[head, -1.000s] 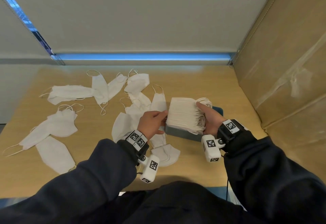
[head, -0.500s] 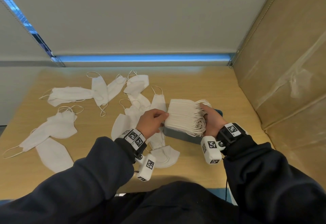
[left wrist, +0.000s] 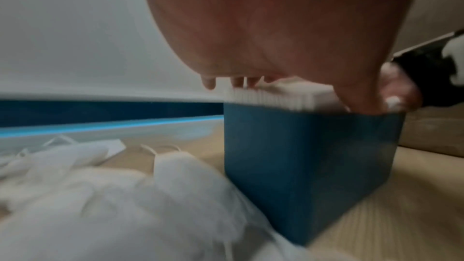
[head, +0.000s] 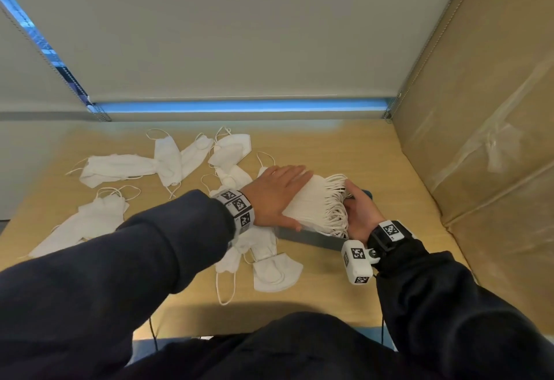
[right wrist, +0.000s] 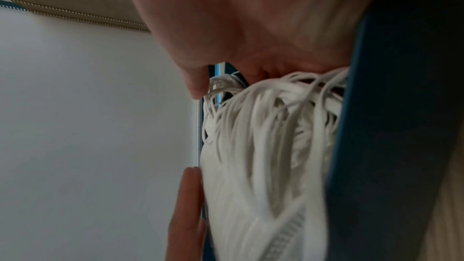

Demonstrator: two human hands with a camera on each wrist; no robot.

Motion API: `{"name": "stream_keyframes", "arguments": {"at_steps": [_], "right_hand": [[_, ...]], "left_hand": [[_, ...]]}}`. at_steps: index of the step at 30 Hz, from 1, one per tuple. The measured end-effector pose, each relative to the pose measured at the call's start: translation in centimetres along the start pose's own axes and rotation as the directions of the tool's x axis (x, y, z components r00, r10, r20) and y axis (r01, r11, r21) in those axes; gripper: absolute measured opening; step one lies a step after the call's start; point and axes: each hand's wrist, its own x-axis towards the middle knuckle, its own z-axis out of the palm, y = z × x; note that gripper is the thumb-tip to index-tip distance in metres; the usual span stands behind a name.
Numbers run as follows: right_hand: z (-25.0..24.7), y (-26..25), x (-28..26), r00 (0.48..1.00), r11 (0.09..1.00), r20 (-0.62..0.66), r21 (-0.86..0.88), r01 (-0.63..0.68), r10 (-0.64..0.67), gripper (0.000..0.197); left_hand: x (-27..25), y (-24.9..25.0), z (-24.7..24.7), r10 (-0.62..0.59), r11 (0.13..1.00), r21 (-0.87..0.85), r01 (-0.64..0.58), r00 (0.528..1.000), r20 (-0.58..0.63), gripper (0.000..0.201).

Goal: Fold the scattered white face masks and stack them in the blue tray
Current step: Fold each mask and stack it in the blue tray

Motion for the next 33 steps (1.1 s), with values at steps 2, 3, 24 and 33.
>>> {"name": "stream_keyframes", "arguments": {"at_steps": [2,3,24,33], "right_hand": [[0.1,0.0,0.0,1.000,1.000,0.010,0.011,-0.005,0.005,0.078],[0.2,0.0,-0.1,1.000,1.000,0.011,0.008,-0.004,0.004,0.076],[0.0,-0.5,1.2,1.000,0.996,-0.007,0.092,0.008,-0.007,0.097],[-0.7,-2.9,0.4,0.982,0.987,-0.141,0.080,0.137,-0.125,0.073]], "left_hand": [[0.8,-0.2,-1.6,-0.015,1.000,-0.001,0.015,0.998,0.058,0.122],[1.3,-0.1,-2.3,-0.023,1.000,0.006,0.022,0.994,0.102,0.124],[1.0,1.7,0.2,-0.069,0.977,-0.195,0.087,0.993,0.097,0.140],[-3.3,-3.6,1.8,-0.468,0.613,-0.710,0.347,0.883,0.029,0.096]]}}
